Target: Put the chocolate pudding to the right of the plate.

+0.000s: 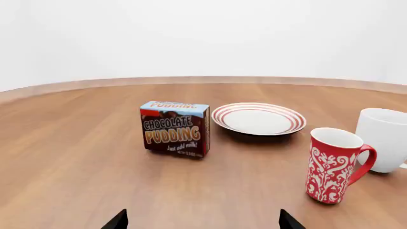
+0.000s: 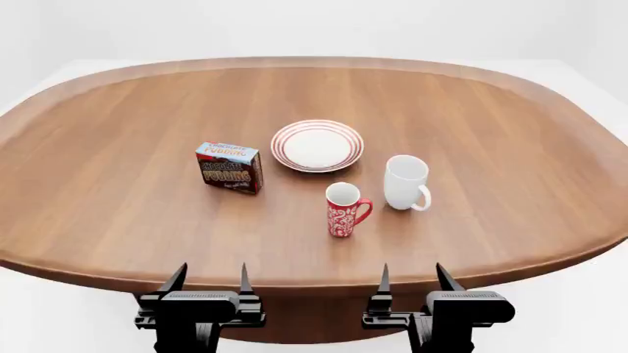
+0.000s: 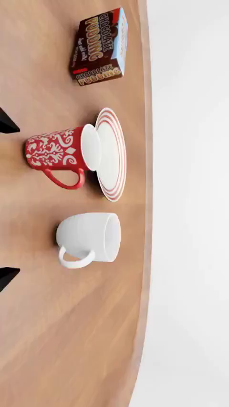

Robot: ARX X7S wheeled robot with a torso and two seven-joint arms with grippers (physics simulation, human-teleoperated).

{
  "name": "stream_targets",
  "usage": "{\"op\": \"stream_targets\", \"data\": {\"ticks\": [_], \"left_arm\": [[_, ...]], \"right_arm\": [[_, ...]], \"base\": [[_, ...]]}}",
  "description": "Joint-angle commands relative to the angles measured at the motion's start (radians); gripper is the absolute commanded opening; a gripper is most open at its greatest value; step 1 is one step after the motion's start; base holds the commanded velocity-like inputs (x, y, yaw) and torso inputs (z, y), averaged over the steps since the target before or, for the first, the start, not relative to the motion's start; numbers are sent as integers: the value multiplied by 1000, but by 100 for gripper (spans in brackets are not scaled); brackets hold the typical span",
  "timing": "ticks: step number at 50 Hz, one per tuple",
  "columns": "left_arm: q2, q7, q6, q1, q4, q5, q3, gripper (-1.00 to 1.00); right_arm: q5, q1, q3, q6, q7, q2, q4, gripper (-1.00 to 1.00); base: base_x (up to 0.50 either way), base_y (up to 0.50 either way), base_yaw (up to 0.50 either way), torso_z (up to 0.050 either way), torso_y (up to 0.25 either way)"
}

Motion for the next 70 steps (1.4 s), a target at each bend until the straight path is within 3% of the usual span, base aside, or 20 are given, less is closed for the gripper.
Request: {"op": "stream_targets", "data": {"ticks": [1, 22, 25, 29, 31, 33, 34, 35, 37, 70], "left_arm": [[-16, -21, 2, 0, 0, -8, 21, 100], [-67, -84, -1, -2, -1, -41, 70, 100], [-76, -84, -51, -7, 45, -51, 73, 100], [-115, -85, -388, -78, 330, -66, 77, 100], [-137, -69, -688, -223, 553, -145, 34, 100], [-152, -71, -883, -315, 636, -168, 25, 100], [-159, -56, -1026, -421, 683, -207, 10, 100], [-171, -57, -1081, -472, 705, -210, 20, 100], [-181, -65, -1161, -549, 720, -211, 26, 100], [-217, -89, -1147, -563, 732, -209, -4, 100]], "right_arm": [[7, 8, -22, 16, 25, 15, 11, 100], [46, -5, -92, -2, 77, 68, -4, 100], [48, 7, -94, 63, 89, 73, -46, 100], [45, 84, -114, 382, 85, 102, -277, 100], [116, 219, -77, 682, 68, 115, -490, 100], [144, 321, -55, 834, 72, 117, -576, 100], [175, 471, -37, 984, 78, 120, -649, 100], [194, 523, -24, 1128, 73, 115, -669, 100], [221, 600, -8, 1185, 55, 115, -692, 100], [265, 614, -45, 1229, 42, 161, -709, 100]], "base": [[0, 0, 0, 0, 0], [0, 333, 0, 0, 0], [0, 0, 0, 0, 0], [0, 0, 0, 0, 0], [0, 0, 0, 0, 0], [0, 0, 0, 0, 0], [0, 0, 0, 0, 0], [0, 0, 0, 0, 0], [0, 0, 0, 0, 0], [483, 0, 0, 0, 0]]}}
